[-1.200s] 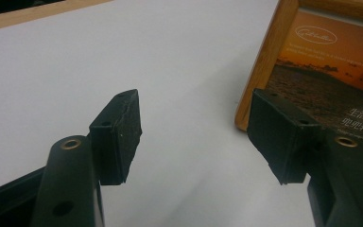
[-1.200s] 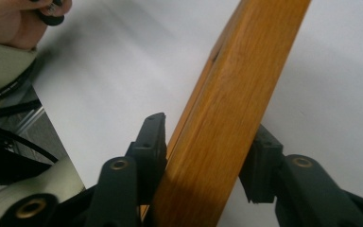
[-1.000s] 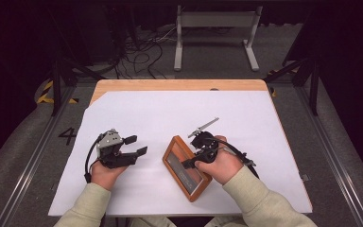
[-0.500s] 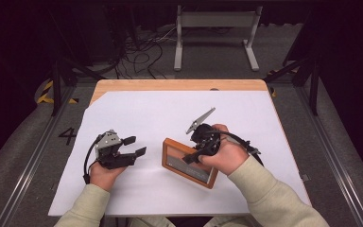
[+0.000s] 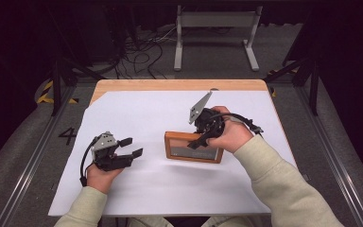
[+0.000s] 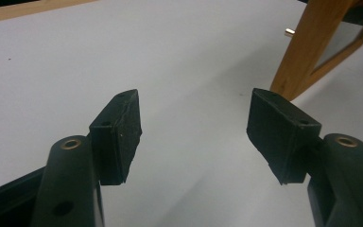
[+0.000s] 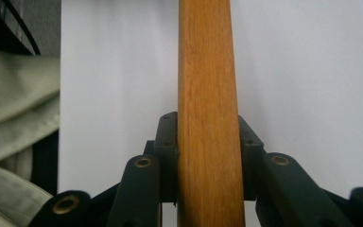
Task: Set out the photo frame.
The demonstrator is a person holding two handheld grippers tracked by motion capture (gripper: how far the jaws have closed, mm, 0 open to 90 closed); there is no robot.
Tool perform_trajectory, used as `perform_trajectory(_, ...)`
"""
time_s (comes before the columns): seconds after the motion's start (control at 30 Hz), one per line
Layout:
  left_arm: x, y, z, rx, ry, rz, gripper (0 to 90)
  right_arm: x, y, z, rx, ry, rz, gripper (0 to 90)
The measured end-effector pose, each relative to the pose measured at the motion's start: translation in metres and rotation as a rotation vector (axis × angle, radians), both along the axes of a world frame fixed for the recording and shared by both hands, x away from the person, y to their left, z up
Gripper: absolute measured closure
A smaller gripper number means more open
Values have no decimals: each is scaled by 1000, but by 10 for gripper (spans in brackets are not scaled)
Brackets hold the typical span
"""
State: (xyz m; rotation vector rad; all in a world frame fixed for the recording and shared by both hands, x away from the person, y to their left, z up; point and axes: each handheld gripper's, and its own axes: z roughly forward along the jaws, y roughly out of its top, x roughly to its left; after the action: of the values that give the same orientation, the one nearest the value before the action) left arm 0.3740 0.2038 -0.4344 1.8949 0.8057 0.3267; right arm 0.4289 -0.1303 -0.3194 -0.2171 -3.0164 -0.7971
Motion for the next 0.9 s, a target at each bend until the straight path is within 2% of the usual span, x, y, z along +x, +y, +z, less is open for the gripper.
perform_trajectory(0.03,0,0,0,0,0,0,360,0,0,0,0,0,0,699)
perform_trajectory(0.1,0,0,0,0,0,0,360,10,-3,-7,-8,-6,26,699)
perform_trajectory(0.23,1,-1,-1,0,2,-1,360,24,-7,-22,-24,26,55,700)
perform_trajectory(0.33,2,-1,-1,2,5,-4,360,32,-10,-32,-32,48,47,699)
perform_trajectory(0.47,3,-2,-2,1,8,-5,360,38,-18,-39,12,73,43,698)
perform_trajectory(0.57,3,-3,-2,1,6,-8,360,39,-19,-38,8,36,68,695)
perform_trajectory(0.6,3,-3,-1,1,7,-7,360,39,-19,-38,8,36,68,694)
perform_trajectory(0.7,2,-4,-1,1,-1,-10,362,39,-18,-37,-12,-19,97,684)
perform_trajectory(0.8,2,-4,-1,1,2,-10,362,41,-18,-37,-14,-27,100,671)
perform_trajectory(0.87,3,-5,-1,5,3,-14,361,42,-18,-37,-20,-61,109,640)
perform_trajectory(0.9,3,-5,-2,7,4,-16,362,42,-18,-38,-17,-64,124,649)
